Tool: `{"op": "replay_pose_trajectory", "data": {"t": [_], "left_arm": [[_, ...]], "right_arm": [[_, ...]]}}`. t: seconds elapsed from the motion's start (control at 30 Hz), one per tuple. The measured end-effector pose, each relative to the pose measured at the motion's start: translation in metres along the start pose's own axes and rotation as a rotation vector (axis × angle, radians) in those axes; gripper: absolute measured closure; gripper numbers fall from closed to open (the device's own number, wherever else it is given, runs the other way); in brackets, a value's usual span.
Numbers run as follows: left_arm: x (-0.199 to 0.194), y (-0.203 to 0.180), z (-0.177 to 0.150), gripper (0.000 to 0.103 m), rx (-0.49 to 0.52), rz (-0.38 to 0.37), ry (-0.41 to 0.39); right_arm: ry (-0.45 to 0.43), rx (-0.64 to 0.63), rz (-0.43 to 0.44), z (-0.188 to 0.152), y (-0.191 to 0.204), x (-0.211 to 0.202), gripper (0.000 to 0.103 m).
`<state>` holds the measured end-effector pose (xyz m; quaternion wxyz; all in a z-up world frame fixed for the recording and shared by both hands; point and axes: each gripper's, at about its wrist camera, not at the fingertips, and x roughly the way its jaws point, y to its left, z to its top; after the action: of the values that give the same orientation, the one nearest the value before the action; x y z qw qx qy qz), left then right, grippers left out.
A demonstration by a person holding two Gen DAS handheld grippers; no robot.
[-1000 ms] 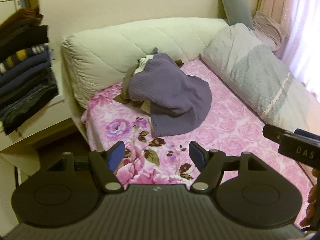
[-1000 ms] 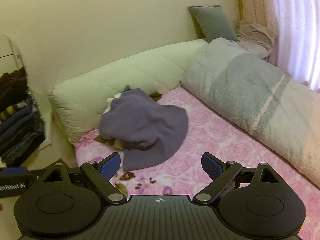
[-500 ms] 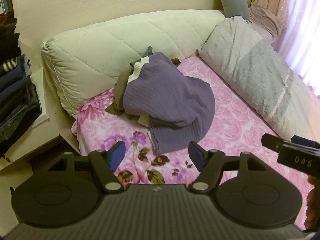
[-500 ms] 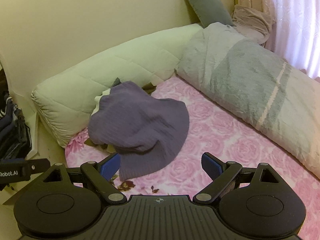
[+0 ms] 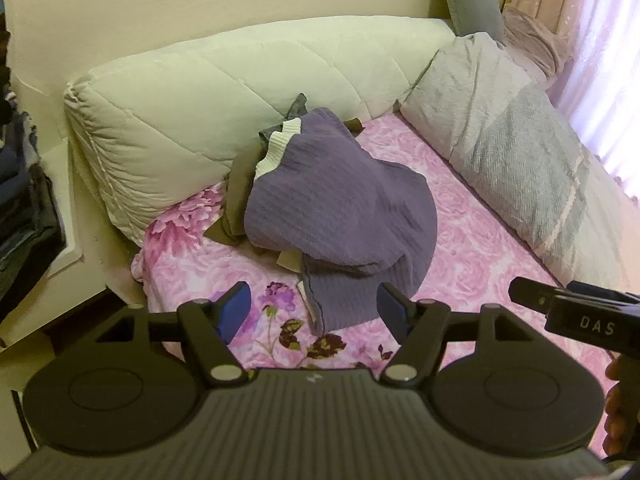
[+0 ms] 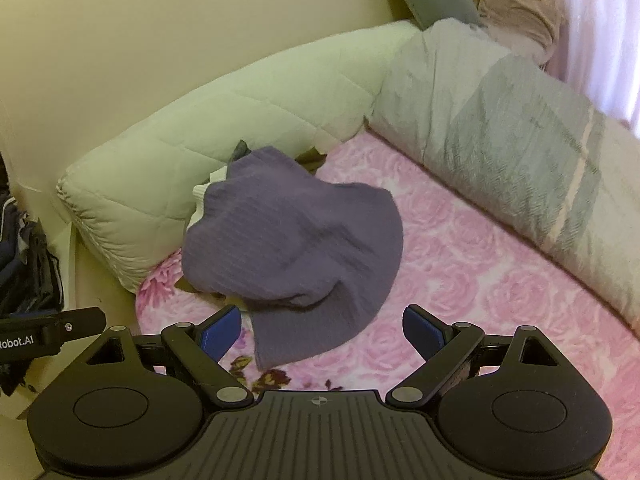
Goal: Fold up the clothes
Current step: 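Move both grippers toward the crumpled purple cardigan near the pillows, then grasp the cardigan's cream collar with the left gripper while the right gripper grasps its body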
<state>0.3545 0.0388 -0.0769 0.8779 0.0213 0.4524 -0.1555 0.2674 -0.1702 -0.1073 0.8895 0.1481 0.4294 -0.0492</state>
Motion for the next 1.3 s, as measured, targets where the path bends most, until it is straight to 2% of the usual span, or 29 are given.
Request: {"op": "replay_pose_trajectory", "data": {"t": [0.37,0.53,0.67,0.87,0.97,1.17,1.27,1.3], "left_arm": [[0.074,0.036,0.023,0.04,-0.078,-0.085,0.049],[0.117,0.056,0.037,0.04,-0.134,-0.093,0.067],[0.157,0.067,0.048,0.04,-0.142,-0.116,0.098],[0.216,0.092,0.062,0.04,-0.224,-0.159,0.107],[0.239,0.101,0.067,0.04,-0.253,-0.172,0.098],[0.274,0.116,0.073,0.039,-0.354,-0.204,0.081],[0.287,0.119,0.071,0.039,-0.406,-0.245,0.087],[0.291,0.119,0.07,0.04,-0.421,-0.259,0.089]], "right_arm": [[0.085,0.165,0.062,0.023,-0.02,0.063,0.013],[0.142,0.226,0.08,0.036,-0.023,0.113,0.013],[0.176,0.282,0.089,0.046,-0.026,0.159,0.013],[0.168,0.408,0.133,0.062,-0.039,0.222,0.013],[0.142,0.537,0.19,0.064,-0.051,0.247,0.013],[0.096,0.909,0.364,0.048,-0.074,0.294,0.013],[0.068,1.005,0.416,0.044,-0.075,0.311,0.013],[0.071,1.023,0.43,0.044,-0.074,0.317,0.02]]}}
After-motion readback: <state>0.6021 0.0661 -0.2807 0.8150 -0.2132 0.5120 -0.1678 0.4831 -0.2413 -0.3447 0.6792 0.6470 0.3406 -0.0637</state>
